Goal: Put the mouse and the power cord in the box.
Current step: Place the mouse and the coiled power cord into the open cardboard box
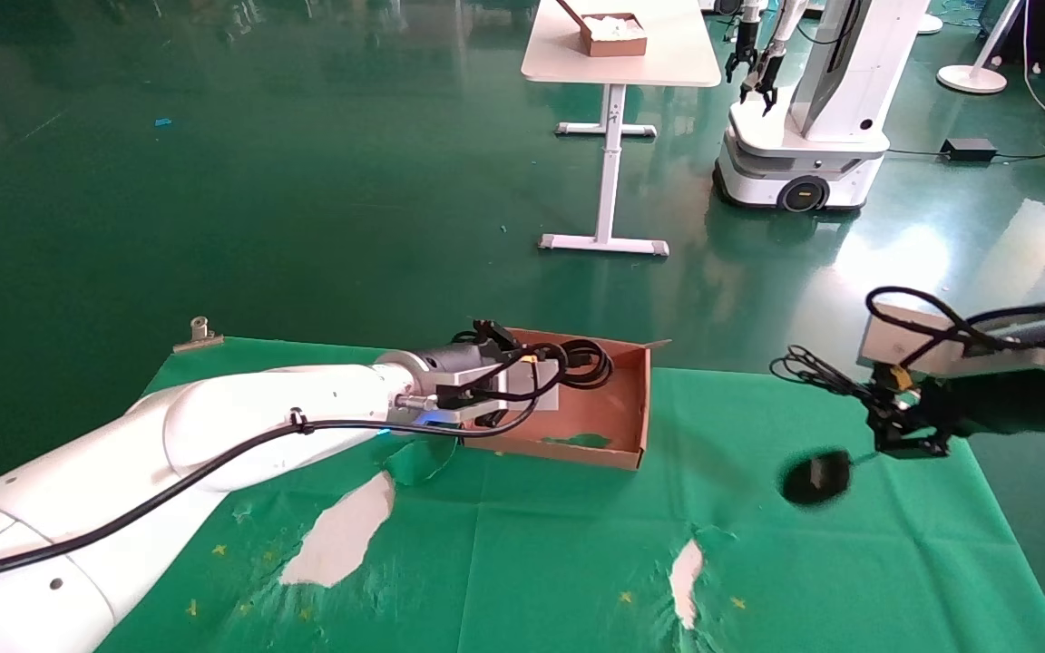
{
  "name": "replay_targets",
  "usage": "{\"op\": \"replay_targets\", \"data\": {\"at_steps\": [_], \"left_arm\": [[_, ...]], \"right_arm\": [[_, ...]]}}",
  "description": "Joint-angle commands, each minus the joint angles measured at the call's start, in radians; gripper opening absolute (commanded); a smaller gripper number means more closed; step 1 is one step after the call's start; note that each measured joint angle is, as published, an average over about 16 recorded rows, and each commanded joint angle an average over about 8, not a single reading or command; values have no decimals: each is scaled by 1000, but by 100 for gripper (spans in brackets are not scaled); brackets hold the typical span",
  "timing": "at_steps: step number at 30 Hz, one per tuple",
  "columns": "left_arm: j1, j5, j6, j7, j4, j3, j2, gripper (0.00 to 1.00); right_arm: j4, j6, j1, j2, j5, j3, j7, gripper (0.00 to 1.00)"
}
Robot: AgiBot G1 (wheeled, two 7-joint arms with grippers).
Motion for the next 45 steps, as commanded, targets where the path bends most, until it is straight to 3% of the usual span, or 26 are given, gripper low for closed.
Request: {"op": "replay_targets", "data": {"at_steps": [1, 14, 21, 27, 33, 40, 45], "left_arm": [[-6, -20, -10, -3, 2, 26, 0, 100], [-33, -120, -57, -2, 19, 139, -2, 100], [-79, -149, -152, -18, 129, 154, -14, 100], [-132, -157, -195, -56, 285, 148, -53, 100], [-185, -165, -142, -136, 400, 144, -91, 100], [-201, -149, -118, -182, 428, 156, -84, 100], [-202, -140, -118, -198, 423, 163, -85, 100]], "right_arm": [[-3, 0, 8, -6, 3, 0, -8, 0], [2, -22, 52, -52, 17, -6, -34, 0], [-1, -31, 76, -101, 35, -23, -106, 0], [-44, 5, 100, -158, 44, -27, -169, 0], [-101, 29, 121, -209, 52, -31, -211, 0], [-153, 70, 128, -294, 46, -46, -233, 0], [-275, 151, 132, -415, 18, -76, -306, 0]]}}
